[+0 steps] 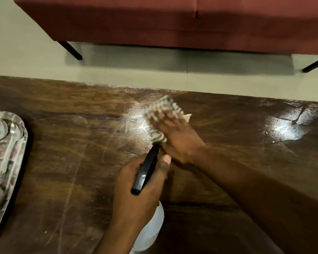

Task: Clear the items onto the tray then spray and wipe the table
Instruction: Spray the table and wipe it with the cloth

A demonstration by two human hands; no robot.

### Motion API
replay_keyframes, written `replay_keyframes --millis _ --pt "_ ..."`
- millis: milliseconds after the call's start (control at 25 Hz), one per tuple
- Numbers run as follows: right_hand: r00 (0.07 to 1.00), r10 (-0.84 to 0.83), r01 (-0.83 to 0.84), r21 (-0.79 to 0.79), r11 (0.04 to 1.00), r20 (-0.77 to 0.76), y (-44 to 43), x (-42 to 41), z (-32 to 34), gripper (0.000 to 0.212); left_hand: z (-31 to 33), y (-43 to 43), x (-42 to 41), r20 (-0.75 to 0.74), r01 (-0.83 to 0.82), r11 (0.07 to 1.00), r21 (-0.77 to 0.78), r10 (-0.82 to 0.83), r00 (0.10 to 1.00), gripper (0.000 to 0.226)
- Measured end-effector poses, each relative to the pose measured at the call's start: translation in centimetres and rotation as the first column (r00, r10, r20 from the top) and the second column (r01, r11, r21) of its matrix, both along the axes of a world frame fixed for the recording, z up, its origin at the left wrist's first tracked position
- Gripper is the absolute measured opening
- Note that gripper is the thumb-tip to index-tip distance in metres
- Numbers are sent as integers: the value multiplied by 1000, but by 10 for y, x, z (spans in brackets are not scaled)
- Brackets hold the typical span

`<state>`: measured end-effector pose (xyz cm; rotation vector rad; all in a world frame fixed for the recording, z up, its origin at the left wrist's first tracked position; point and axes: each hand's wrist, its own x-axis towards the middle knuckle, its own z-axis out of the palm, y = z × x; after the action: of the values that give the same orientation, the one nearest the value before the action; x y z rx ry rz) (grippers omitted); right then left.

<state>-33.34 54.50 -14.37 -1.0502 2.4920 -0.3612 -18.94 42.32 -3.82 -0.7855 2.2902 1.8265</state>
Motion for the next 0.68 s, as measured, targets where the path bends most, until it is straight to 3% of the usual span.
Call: replay_keyframes --millis 40,80,120,160,240,320,360,400,440,520,600,680 --pt "962 271 -272 17 962 21 -1 0 1 79 -1 -2 1 8 -3 1000 2 3 1000 55" --pt "898 440 -440 33 897 9 6 -9 2 80 -2 -3 1 14 -1 1000 6 1 1000 57" --pt "879 476 -475 57 878 -7 14 -21 1 79 -3 -6 1 23 0 1000 12 0 1000 59" --pt "918 396 -394 78 916 -13 22 -32 0 78 -3 -7 2 29 -3 1000 21 2 1000 61" --pt "998 -59 60 51 997 -22 37 -55 -2 79 -3 -11 5 17 -11 999 49 10 1000 60" --pt "864 -503 503 -2 864 0 30 -67 -3 74 -2 -13 7 -3 -22 995 92 22 1000 51" --pt "817 -577 577 -1 817 2 17 -66 -2 72 -3 -14 9 -6 -29 995 100 30 1000 45" --pt "835 -550 550 13 835 -3 1 -59 -2 74 -3 -16 11 -3 -35 995 90 36 999 40" --pt "900 -436 436 24 900 -9 -17 -46 -3 76 -4 -18 14 1 -39 996 75 39 999 37" --pt "999 -48 49 10 999 -7 -45 -12 -1 79 -5 -22 20 -1 -40 997 68 40 999 33" --pt "937 350 -350 33 936 6 -47 18 -3 79 -7 -28 27 2 -25 999 38 24 1000 34" --pt "868 497 -497 64 866 8 -15 18 -3 77 -9 -32 34 4 5 1000 1 -5 1000 46"
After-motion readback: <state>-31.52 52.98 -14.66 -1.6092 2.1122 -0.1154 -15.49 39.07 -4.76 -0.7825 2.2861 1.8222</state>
